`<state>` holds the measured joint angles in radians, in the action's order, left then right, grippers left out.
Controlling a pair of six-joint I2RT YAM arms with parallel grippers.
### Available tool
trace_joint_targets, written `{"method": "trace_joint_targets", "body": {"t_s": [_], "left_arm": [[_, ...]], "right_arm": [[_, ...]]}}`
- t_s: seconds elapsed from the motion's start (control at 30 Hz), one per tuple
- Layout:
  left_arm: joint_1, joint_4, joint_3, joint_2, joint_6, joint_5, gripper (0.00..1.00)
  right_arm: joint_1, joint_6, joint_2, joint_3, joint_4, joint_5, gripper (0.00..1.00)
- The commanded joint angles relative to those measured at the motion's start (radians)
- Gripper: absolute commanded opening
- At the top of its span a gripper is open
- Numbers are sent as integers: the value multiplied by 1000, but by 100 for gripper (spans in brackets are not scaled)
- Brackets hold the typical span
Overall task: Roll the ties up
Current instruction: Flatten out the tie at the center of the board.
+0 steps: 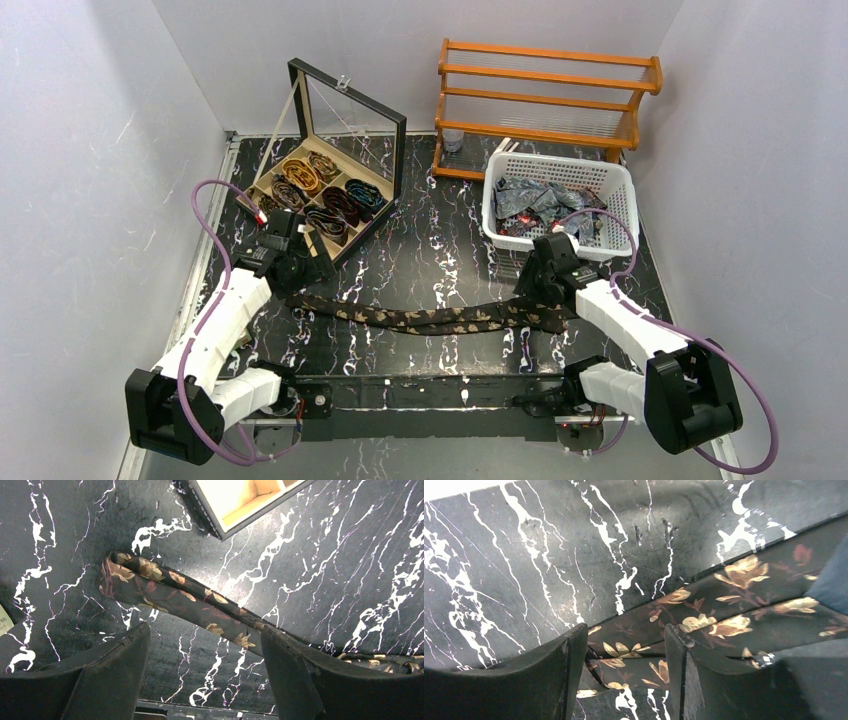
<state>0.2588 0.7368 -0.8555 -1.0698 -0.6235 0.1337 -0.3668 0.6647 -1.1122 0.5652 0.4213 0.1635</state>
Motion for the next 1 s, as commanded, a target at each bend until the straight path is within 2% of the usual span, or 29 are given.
{"method": "trace_joint_targets", "body": {"t_s": [0.0, 0.13, 0.3, 0.43, 0.63, 0.8, 0.97], "left_arm": [[-3, 12, 3, 32, 7, -9, 79], [-4, 9, -5, 25, 8, -14, 79], [-4, 11, -18, 26, 11, -20, 79], [-3, 18, -23, 32, 11, -16, 79], [-4, 25, -25, 37, 11, -13, 79], [-3, 31, -26, 39, 10, -7, 79], [-4, 33, -23, 42, 10, -2, 79]], "right_arm": [[3, 68, -3, 110, 206, 115, 67], [3, 222, 50, 107, 297, 90, 75], [3, 386, 99, 35, 365, 75, 66], [2, 411, 106, -22, 319, 94, 60], [3, 421, 30, -38, 290, 83, 56], [2, 418, 32, -42, 295, 91, 29], [3, 379, 77, 10, 329, 107, 19]]}}
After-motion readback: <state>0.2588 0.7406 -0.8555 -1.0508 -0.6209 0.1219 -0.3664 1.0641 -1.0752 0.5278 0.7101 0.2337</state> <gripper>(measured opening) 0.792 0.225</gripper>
